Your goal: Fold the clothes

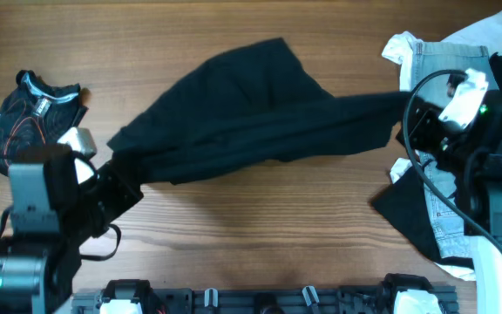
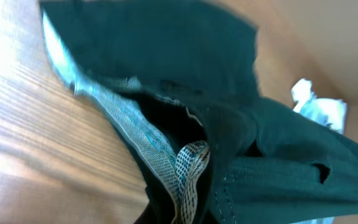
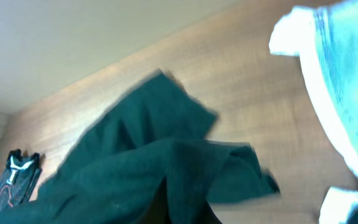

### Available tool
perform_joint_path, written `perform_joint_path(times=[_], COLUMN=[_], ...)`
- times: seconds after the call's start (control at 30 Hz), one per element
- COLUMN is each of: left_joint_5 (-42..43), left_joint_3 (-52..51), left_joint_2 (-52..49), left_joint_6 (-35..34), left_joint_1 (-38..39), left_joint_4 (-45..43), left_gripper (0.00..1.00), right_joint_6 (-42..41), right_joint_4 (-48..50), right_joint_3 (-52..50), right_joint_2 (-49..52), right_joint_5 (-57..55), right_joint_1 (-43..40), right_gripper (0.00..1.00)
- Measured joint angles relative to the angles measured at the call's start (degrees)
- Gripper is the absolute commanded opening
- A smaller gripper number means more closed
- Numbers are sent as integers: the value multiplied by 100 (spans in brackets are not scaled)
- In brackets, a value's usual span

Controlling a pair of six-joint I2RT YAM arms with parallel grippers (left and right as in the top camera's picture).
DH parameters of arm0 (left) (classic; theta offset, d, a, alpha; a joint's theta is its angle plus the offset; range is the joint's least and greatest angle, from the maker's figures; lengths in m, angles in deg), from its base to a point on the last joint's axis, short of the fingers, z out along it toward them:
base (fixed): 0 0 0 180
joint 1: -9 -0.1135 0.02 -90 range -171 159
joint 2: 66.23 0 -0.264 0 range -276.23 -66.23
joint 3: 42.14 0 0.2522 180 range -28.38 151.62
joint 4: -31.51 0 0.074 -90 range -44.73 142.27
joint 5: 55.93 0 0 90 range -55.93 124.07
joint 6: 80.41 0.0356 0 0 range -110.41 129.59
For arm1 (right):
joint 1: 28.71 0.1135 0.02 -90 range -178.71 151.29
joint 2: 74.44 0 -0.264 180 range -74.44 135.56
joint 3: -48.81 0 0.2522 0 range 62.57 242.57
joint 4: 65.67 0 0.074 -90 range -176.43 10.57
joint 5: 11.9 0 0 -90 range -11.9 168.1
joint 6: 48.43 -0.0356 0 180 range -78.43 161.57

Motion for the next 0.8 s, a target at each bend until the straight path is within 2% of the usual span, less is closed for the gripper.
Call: perform_joint_path(times=[0.17, 0.27, 0.4, 0.53, 0.63, 0.8], left_joint_5=[-417, -732, -1458, -1749, -2048, -2514], left_joint_3=[28, 31, 63, 63, 63, 31], left_joint_2=[-243, -1001, -2693, -3193, -3226, -3429], left_joint_6=[-310, -538, -1198, -1458, -1602, -2149], left_joint_1=[48, 55, 57, 57, 57, 39], left_joint_4=[-542, -597, -570, -612, -610, -662], left_gripper=[4, 4, 4, 4, 4, 4], right_joint_6=[431, 496, 555, 575, 575, 603], right_joint_4=[1010, 1725, 2428, 3077, 3191, 3847], right_joint_3=[118, 120, 120, 116, 116, 116], right_joint_2=[612, 2072, 3274, 3407, 3434, 4083], right_joint_5=[573, 1034, 1047, 1049, 1040, 918], right_joint_1=[11, 162, 540, 710, 857, 1143], right_gripper=[4, 4, 4, 4, 4, 5])
